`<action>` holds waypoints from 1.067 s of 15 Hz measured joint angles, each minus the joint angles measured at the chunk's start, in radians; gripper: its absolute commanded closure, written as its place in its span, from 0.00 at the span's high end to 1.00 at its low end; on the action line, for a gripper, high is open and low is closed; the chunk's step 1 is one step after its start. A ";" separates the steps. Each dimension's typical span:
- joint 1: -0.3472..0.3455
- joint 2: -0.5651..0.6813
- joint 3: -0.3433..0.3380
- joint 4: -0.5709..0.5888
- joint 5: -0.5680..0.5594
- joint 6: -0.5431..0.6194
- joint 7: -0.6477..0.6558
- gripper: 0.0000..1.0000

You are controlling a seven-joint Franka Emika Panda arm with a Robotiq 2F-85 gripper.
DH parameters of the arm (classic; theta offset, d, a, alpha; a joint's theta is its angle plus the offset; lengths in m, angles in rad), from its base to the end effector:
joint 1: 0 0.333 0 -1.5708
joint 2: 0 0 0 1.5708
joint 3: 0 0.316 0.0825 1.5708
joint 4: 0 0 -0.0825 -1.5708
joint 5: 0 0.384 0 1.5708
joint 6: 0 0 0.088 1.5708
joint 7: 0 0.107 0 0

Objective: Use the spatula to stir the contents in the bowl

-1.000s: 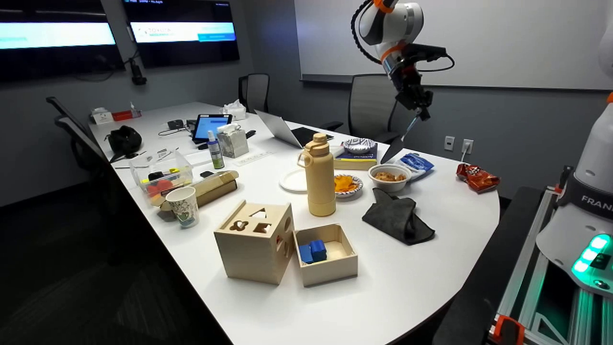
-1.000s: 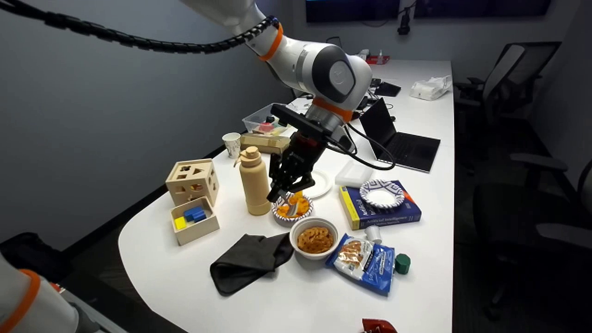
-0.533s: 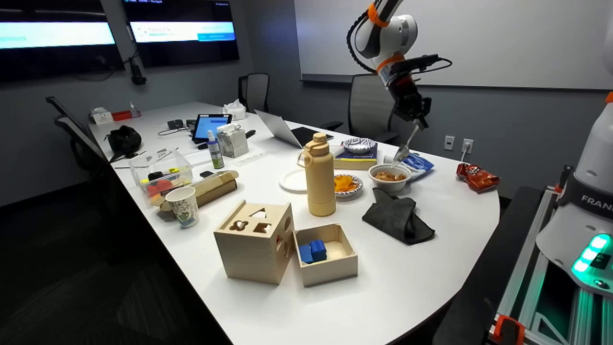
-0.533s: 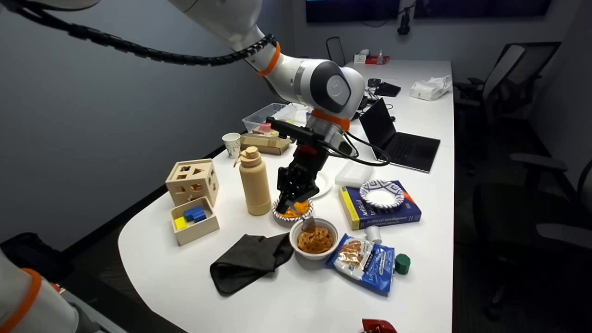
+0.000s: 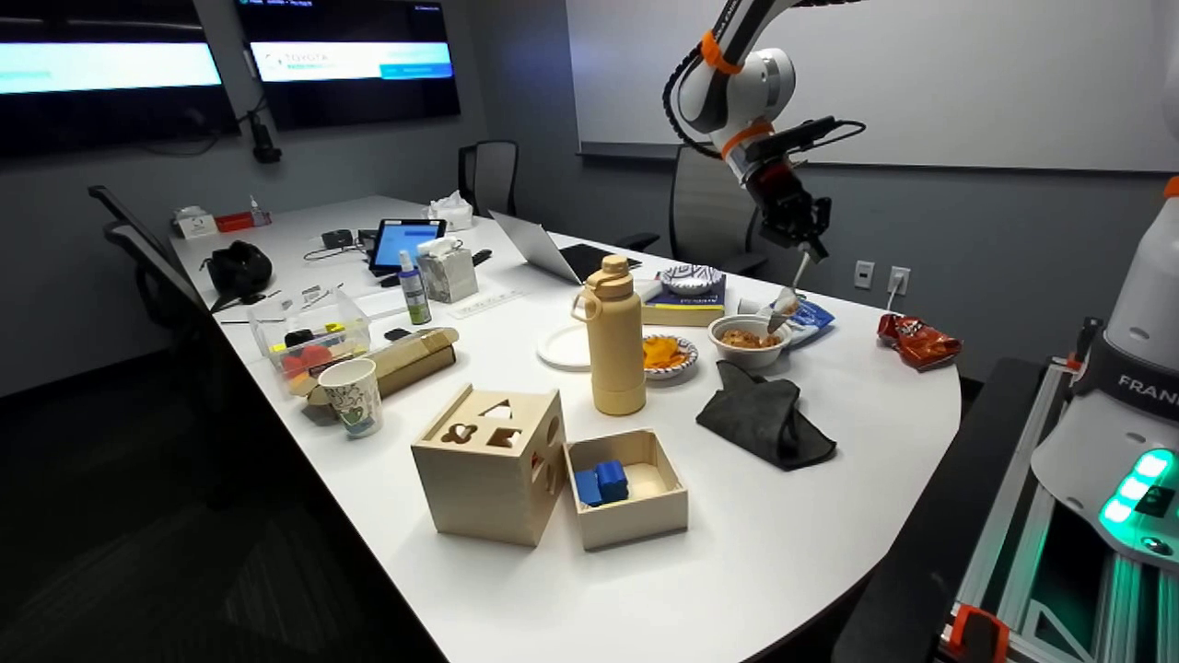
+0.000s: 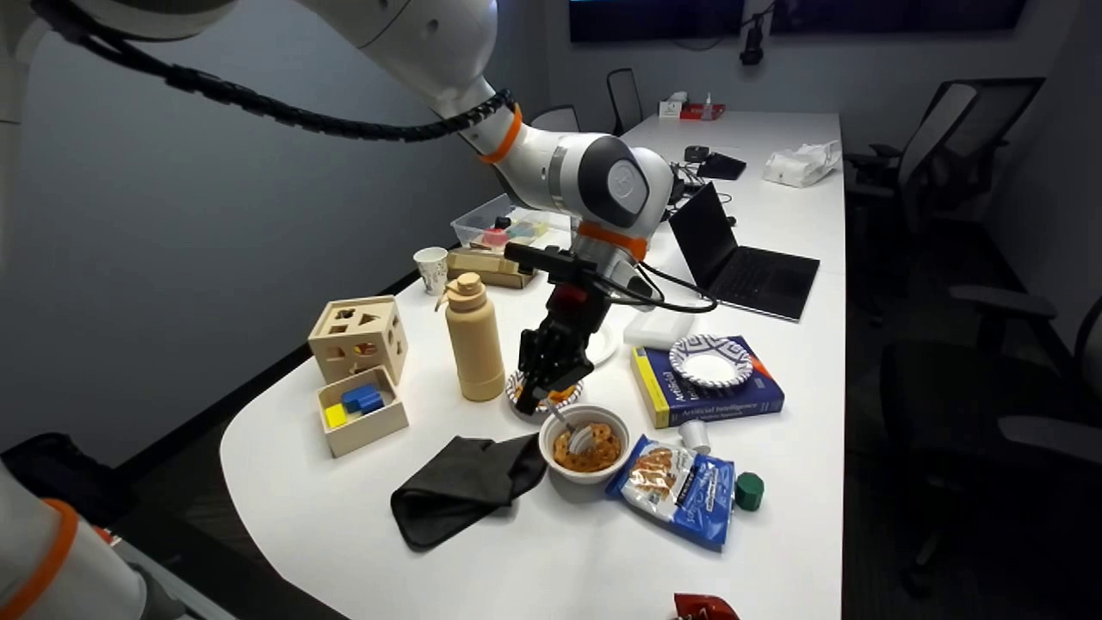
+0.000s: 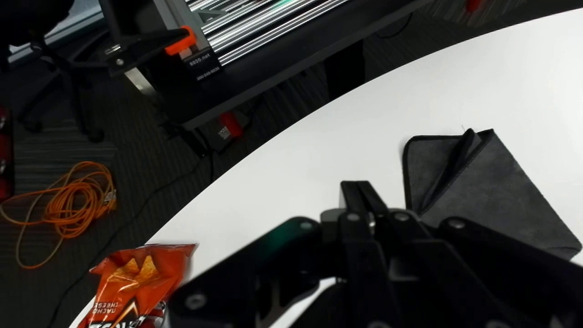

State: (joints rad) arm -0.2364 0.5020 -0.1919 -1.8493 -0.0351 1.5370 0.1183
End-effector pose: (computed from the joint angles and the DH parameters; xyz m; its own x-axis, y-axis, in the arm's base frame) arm 0.4898 -0.2249 0.2263 0.5617 -0.4412 -0.6999 -0.4381 -0.8762 0.2007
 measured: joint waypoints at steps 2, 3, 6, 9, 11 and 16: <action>0.012 0.021 0.001 0.010 0.000 -0.002 0.003 0.01; 0.017 0.030 0.003 0.015 0.000 -0.004 0.003 0.01; 0.026 0.051 0.007 0.029 0.000 -0.013 0.003 0.01; 0.028 0.062 0.014 0.042 0.001 -0.015 -0.005 0.01; 0.027 0.065 0.019 0.047 0.007 -0.015 -0.026 0.01; 0.021 0.065 0.022 0.064 0.034 -0.014 -0.084 0.01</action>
State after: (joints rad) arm -0.2154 0.5667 -0.1701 -1.7853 -0.0013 1.5228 0.0347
